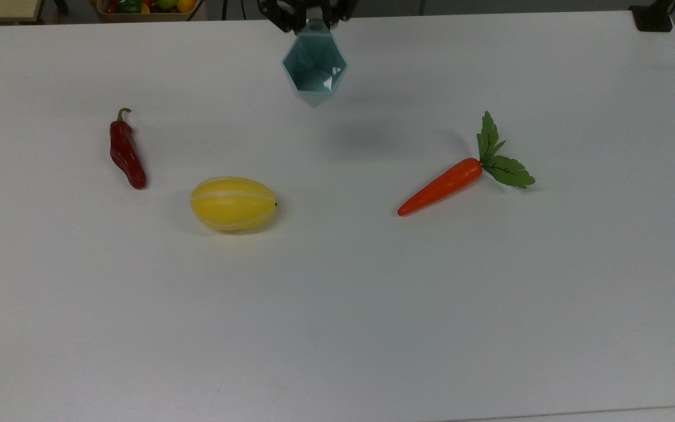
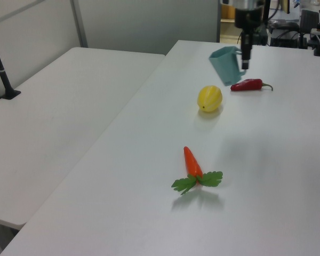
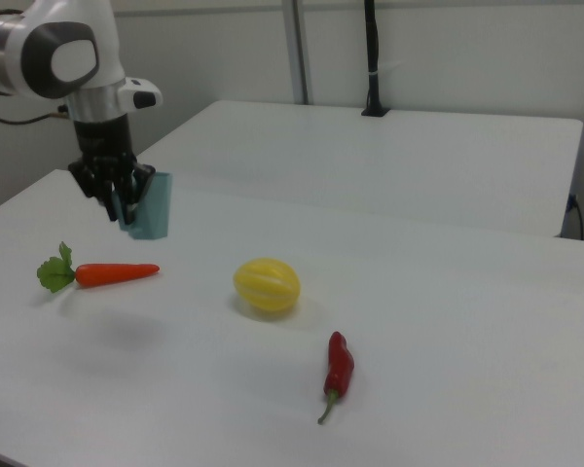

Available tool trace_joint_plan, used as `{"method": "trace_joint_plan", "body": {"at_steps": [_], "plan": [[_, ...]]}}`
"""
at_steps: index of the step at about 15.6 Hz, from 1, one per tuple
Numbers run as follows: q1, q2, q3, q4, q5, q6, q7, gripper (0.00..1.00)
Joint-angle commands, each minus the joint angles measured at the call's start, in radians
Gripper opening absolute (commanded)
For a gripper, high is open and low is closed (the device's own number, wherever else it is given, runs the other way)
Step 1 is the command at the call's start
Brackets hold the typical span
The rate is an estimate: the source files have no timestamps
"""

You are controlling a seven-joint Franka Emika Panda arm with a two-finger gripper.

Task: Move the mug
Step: 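Lift the mug and carry it away from the carrot, then lower the mug onto the table beyond the chili pepper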

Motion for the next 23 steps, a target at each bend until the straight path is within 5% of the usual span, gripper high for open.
{"method": "trace_joint_plan", "body": {"at_steps": [1, 12, 23], "plan": [[-0.035, -0.158, -0.005, -0.225, 0.033, 0.004, -0.187, 0.0], [-0.075, -0.22, -0.025, -0.612, 0.02, 0.37, -0.261, 0.0], [-0.087, -0.164, -0.025, -0.716, 0.019, 0.599, -0.311, 0.0]]}}
